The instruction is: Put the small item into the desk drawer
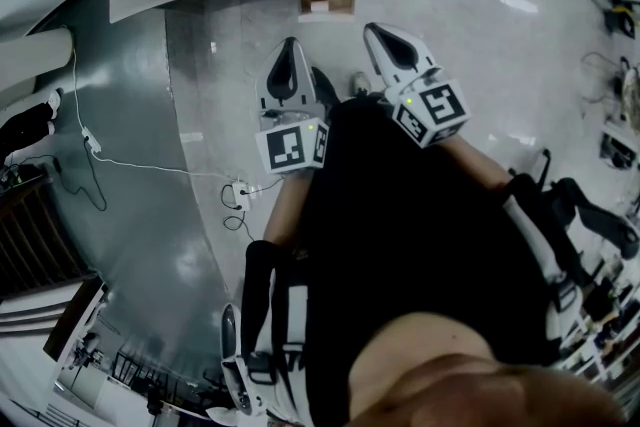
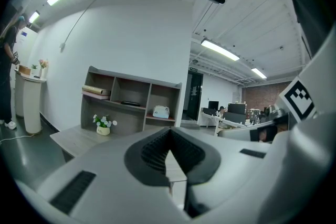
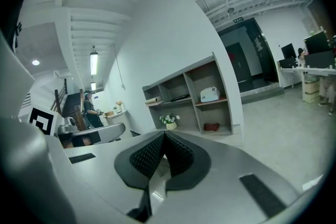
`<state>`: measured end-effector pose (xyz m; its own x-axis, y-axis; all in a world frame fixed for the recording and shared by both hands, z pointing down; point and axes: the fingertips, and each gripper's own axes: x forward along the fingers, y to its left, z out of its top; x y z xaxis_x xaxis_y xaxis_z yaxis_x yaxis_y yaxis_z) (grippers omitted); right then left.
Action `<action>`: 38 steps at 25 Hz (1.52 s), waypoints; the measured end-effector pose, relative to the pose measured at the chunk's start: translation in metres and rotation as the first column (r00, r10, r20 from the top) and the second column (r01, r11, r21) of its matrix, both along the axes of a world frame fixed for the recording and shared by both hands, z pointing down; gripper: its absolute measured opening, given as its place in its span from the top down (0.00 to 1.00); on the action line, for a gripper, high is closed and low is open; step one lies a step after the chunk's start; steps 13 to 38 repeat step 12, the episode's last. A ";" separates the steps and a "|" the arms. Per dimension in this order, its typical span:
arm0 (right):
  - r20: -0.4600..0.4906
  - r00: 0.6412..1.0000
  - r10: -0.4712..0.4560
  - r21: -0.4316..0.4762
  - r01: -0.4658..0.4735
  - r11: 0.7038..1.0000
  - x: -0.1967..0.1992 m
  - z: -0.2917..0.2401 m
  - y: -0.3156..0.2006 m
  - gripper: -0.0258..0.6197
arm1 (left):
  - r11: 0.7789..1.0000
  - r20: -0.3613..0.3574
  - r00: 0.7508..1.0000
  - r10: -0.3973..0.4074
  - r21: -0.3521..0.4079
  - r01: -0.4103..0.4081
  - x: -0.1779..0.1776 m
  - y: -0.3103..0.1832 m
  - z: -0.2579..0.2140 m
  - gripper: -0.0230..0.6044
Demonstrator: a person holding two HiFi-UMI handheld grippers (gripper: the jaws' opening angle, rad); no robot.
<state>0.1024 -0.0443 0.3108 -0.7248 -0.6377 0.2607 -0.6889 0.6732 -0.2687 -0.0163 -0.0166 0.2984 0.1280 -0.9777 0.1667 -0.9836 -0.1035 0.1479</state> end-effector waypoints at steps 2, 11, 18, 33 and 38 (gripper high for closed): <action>0.001 1.000 -0.001 0.000 0.001 1.000 0.001 0.000 0.000 0.96 | 1.000 0.002 1.000 0.001 0.001 -0.001 0.001 0.000 0.000 0.97; -0.001 1.000 -0.001 -0.014 0.001 1.000 0.002 -0.001 -0.004 0.96 | 1.000 -0.004 1.000 -0.002 -0.001 0.002 0.004 -0.004 -0.002 0.97; -0.001 1.000 -0.002 -0.013 0.002 1.000 0.003 -0.002 -0.004 0.96 | 1.000 -0.008 1.000 -0.004 0.001 0.004 0.005 -0.004 -0.004 0.97; -0.001 1.000 -0.002 -0.013 0.002 1.000 0.003 -0.002 -0.004 0.96 | 1.000 -0.008 1.000 -0.004 0.001 0.004 0.005 -0.004 -0.004 0.97; -0.001 1.000 -0.002 -0.013 0.002 1.000 0.003 -0.002 -0.004 0.96 | 1.000 -0.008 1.000 -0.004 0.001 0.004 0.005 -0.004 -0.004 0.97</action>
